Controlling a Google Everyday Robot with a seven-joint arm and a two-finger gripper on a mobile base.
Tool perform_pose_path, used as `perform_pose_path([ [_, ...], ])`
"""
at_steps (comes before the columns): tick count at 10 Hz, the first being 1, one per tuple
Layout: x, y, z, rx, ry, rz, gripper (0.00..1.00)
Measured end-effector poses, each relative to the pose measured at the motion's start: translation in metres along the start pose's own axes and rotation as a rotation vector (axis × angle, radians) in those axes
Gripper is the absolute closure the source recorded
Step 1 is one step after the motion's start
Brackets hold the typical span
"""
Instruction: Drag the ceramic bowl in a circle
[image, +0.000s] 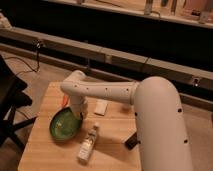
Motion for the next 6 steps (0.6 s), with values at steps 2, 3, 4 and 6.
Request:
perform_pose_path([
  [2, -0.006, 0.000, 0.000, 0.005, -0.001, 0.020, 1.00],
  [3, 0.001, 0.005, -0.001, 0.008, -0.002, 0.034, 1.00],
  [4, 0.008, 0.013, -0.003, 0.007, -0.001, 0.041, 1.00],
  [6, 0.012, 0.015, -0.003, 0.007, -0.007, 0.056, 1.00],
])
